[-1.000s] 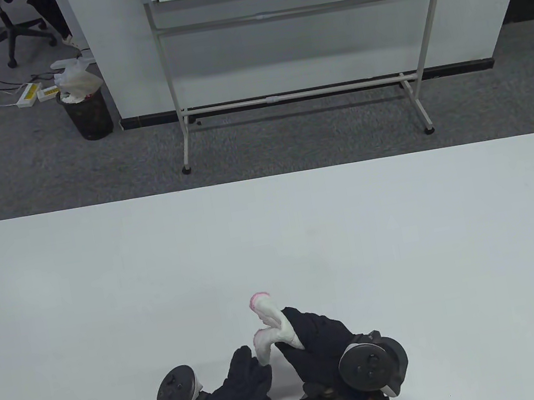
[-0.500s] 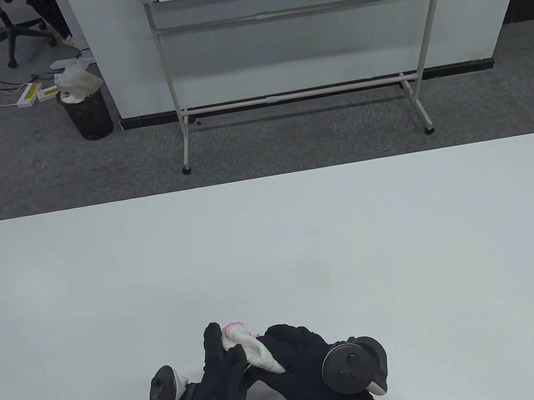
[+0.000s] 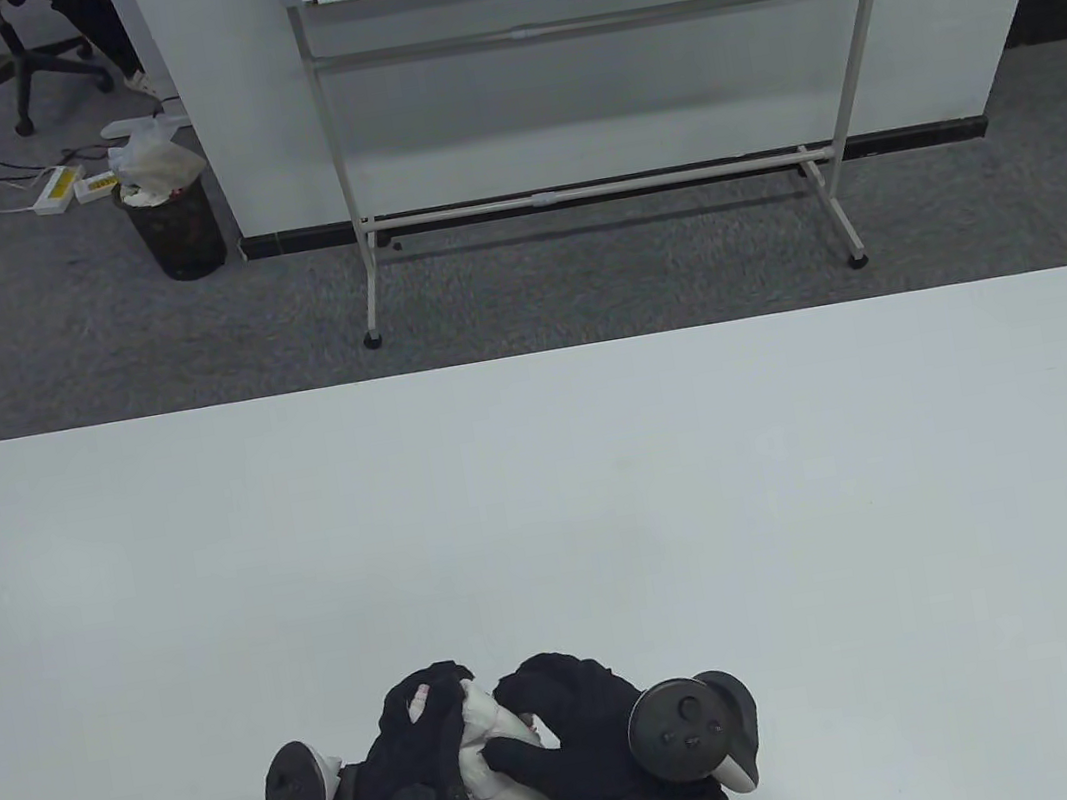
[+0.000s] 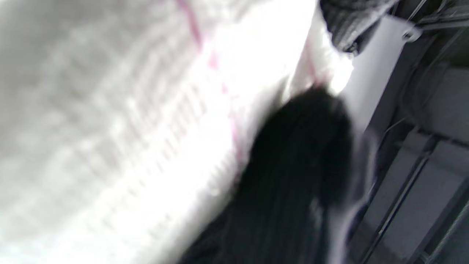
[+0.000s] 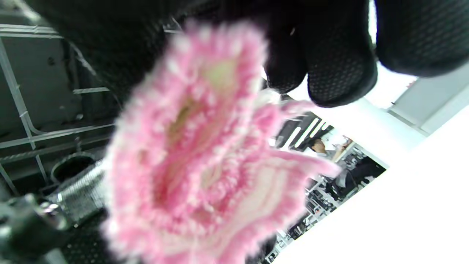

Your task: Squeeze dry dish cloth into compact mass

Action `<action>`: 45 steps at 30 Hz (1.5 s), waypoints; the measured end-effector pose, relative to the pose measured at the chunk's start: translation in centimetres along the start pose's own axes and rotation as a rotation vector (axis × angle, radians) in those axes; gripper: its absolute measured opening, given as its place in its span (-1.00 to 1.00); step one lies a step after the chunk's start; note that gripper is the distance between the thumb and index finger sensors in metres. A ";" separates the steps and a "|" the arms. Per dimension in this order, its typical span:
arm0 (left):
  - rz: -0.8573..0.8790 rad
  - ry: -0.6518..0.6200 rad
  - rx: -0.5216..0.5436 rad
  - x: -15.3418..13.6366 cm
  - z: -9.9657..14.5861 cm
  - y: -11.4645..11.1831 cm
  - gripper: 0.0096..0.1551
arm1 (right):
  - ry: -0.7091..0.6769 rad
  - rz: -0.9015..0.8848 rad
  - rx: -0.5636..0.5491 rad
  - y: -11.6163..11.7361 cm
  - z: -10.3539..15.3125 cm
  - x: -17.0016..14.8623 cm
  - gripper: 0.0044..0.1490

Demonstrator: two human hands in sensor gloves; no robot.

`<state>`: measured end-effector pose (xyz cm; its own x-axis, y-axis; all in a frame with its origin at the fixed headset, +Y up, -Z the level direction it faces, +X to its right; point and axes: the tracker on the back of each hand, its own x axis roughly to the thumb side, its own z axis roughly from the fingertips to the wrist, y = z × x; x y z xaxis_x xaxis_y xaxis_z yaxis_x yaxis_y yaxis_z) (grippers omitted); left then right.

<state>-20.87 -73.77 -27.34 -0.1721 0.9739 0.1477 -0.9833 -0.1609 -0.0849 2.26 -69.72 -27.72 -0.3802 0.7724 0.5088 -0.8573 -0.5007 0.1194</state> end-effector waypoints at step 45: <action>-0.044 -0.024 -0.424 -1.3 0.5 -5.6 -0.06 | 0.202 -0.439 -0.139 -1.0 0.2 -2.1 -0.44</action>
<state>-15.20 -74.23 -26.54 -0.1367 0.9737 0.1822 -0.8791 -0.0345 -0.4755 4.02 -70.92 -28.74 -0.0215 0.9656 0.2593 -0.9843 -0.0658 0.1636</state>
